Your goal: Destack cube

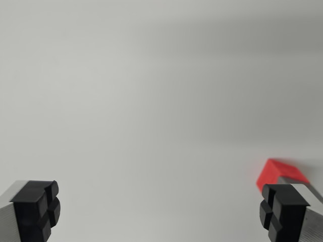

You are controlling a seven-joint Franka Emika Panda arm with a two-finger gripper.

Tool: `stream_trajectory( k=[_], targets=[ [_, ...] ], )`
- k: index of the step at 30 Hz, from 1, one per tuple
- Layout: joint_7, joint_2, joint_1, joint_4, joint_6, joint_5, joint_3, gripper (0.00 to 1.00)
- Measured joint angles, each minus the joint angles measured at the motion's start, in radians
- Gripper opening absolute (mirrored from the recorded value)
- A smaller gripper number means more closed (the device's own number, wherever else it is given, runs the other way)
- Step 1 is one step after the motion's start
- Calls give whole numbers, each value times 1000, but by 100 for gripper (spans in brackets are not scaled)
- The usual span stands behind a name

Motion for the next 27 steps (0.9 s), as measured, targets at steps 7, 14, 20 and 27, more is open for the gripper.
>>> stream_trajectory(
  k=[7,14,20,27],
  targets=[
    [-2,-14,-5,-38,24,0,-9,100],
    [-4,-30,-9,-84,53,0,-21,100],
    [-6,-43,-17,-126,80,0,-31,100],
    [-11,-59,-28,-178,116,-2,-43,100]
  ],
)
